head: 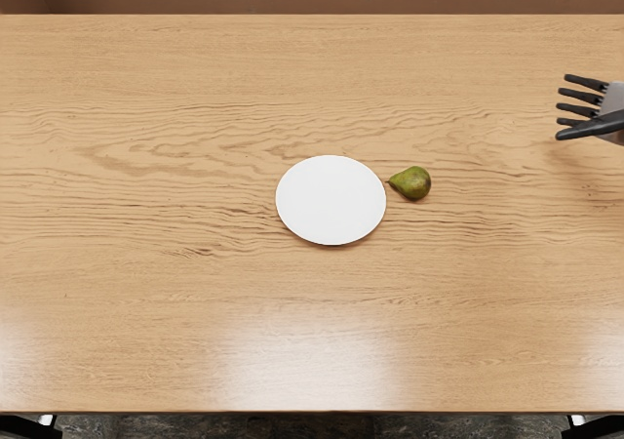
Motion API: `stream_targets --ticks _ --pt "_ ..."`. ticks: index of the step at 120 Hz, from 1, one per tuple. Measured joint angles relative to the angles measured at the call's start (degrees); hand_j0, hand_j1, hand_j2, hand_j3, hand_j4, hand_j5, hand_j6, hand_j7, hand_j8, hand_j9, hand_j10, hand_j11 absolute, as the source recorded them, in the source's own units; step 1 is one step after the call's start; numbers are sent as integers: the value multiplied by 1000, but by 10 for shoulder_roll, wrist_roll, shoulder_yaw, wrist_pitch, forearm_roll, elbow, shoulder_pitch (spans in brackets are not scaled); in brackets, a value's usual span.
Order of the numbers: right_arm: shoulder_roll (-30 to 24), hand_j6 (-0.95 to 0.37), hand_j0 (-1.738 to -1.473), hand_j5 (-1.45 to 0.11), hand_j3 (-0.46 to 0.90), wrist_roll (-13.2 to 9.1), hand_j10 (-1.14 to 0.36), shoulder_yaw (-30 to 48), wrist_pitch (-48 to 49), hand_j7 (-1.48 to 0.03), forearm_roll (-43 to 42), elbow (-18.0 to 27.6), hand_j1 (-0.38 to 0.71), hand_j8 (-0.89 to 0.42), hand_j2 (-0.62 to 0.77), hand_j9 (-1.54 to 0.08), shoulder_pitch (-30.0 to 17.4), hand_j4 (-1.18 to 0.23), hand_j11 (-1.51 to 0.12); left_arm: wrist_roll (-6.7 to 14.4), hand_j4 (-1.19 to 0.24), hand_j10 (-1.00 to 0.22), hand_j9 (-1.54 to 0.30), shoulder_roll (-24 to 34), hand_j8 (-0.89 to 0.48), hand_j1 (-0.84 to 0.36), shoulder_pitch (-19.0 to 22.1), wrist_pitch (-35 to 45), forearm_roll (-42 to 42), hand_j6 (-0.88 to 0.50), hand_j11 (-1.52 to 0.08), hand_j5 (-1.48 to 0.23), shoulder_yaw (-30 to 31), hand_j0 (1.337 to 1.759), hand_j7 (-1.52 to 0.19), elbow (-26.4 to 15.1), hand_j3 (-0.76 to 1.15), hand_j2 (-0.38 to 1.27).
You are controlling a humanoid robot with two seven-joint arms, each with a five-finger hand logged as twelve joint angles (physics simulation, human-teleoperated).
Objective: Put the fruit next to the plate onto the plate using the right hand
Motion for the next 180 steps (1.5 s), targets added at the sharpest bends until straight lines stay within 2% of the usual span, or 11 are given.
stream_targets --ticks 46,88,92,96,105,114,129,141,163,171,180 --pt "23 3 -1658 0 0 -1 2 -4 0 0 -8 0 -349 2 1 0 8 0 0 0 -19 -19 -25 0 -19 326 0 0 0 -19 -25 -25 0 1658 -25 0 0 4" --pt "89 2 -1658 0 0 -2 1 -8 0 0 -124 8 -349 1 1 0 69 0 0 0 -19 -19 -25 0 -19 326 0 0 0 -19 -25 -25 0 1658 -25 0 0 4" --pt "88 2 -1658 0 0 -2 1 -8 0 0 -148 29 -349 2 1 0 73 0 0 0 -19 -19 -25 0 -19 326 0 0 0 -19 -25 -25 0 1658 -25 0 0 4" --pt "81 1 -1658 0 0 -2 1 -8 0 0 -177 72 -349 1 1 0 77 0 0 0 -19 -19 -25 0 -19 326 0 0 0 -19 -25 -25 0 1658 -25 0 0 4" --pt "16 0 -1658 0 0 -4 0 -8 0 0 -221 226 -349 0 0 0 81 -1 0 0 -19 -19 -25 0 -19 326 0 0 0 -19 -25 -25 0 1658 -25 0 0 4" --pt "-41 0 -1658 0 0 -36 0 -8 0 0 -247 365 -349 0 1 0 83 -1 0 0 -19 -19 -25 0 -19 326 0 0 0 -19 -25 -25 0 1658 -25 0 0 4" --pt "-75 -1 -1658 0 0 -65 0 -8 -29 0 -292 481 -349 -1 1 0 81 -1 0 0 -19 -19 -25 0 -19 326 0 0 0 -19 -25 -25 0 1658 -25 0 0 4" --pt "-59 -2 -1658 0 0 -76 -1 -14 -121 0 -355 528 -349 -1 1 0 80 -2 0 0 -19 -19 -25 0 -19 326 0 0 0 -19 -25 -25 0 1658 -25 0 0 4" --pt "-6 -3 -1658 0 0 -173 -2 -54 -252 0 -432 552 -349 -2 1 0 86 -2 0 0 -19 -19 -25 0 -19 326 0 0 0 -19 -25 -25 0 1658 -25 0 0 4" --pt "14 -3 -1658 0 0 -192 -2 -73 -283 0 -458 554 -349 -2 1 0 97 -2 0 0 -19 -19 -25 0 -19 326 0 0 0 -19 -25 -25 0 1658 -25 0 0 4" --pt "35 -4 -1658 0 0 -203 -2 -105 -302 0 -479 551 -349 -3 1 0 117 -2 0 0 -19 -19 -25 0 -19 326 0 0 0 -19 -25 -25 0 1658 -25 0 0 4"
